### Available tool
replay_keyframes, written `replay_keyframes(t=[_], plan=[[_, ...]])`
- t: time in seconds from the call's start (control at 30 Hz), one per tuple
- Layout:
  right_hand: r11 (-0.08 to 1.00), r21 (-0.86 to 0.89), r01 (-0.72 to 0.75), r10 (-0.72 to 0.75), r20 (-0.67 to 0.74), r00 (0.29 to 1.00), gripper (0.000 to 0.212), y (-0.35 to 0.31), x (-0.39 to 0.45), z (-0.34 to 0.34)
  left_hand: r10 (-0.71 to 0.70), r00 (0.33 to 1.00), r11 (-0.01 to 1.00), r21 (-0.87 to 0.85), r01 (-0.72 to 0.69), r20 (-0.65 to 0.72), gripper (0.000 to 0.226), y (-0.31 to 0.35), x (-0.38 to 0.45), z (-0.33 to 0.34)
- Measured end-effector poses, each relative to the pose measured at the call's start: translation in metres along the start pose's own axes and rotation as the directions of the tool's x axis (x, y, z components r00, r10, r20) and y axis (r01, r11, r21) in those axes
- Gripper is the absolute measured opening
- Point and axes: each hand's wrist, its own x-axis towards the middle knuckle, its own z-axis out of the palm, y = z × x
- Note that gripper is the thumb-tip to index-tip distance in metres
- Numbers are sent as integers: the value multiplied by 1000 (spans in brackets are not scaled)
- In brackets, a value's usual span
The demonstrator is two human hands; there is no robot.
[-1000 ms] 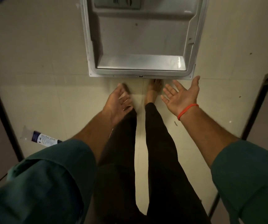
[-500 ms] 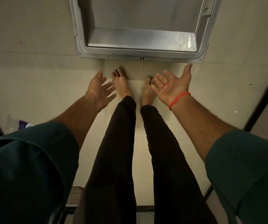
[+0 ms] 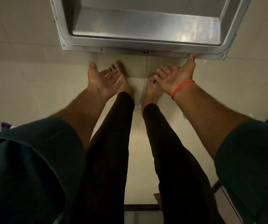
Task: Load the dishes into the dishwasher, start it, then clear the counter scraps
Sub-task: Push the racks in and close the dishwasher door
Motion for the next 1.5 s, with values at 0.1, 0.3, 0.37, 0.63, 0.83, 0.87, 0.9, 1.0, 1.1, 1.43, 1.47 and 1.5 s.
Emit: replay_keyframes(t=[0.1,0.3,0.37,0.63,0.83,0.87,0.9,1.0,1.1,1.43,1.47,1.5], plan=[[1000,12,-5,6,-58,998,93,3,32,5,23,1000,993,-112,-25,-17,87,6,29,1],[990,109,85,-72,-117,991,90,8,77,13,63,997,958,-284,-51,34,90,8,66,7],[974,212,81,-67,-71,995,90,4,87,12,83,995,944,-324,-60,57,91,10,74,13],[914,404,18,-45,56,997,100,-1,73,3,96,994,935,-349,-69,60,92,17,65,27],[899,438,1,-31,61,998,101,-6,20,8,95,994,944,-321,-75,45,95,22,12,32],[896,444,1,-30,60,998,100,-7,7,9,89,995,946,-318,-69,49,96,21,-2,32],[894,448,-1,-30,62,998,99,-10,-8,10,83,995,947,-317,-61,55,96,22,-17,33],[894,448,3,-27,46,999,99,-17,-51,14,67,996,947,-318,-47,53,97,26,-62,35],[902,431,20,-43,44,998,103,-26,-101,19,70,996,952,-301,-49,59,95,32,-112,39],[928,283,243,-281,100,954,98,-63,-242,38,250,947,968,-72,-241,203,95,65,-262,53],[927,258,273,-311,122,942,97,-68,-254,40,288,932,957,-24,-290,221,94,70,-274,56],[925,228,303,-340,146,929,97,-73,-269,42,331,912,935,44,-351,243,92,76,-287,60]])
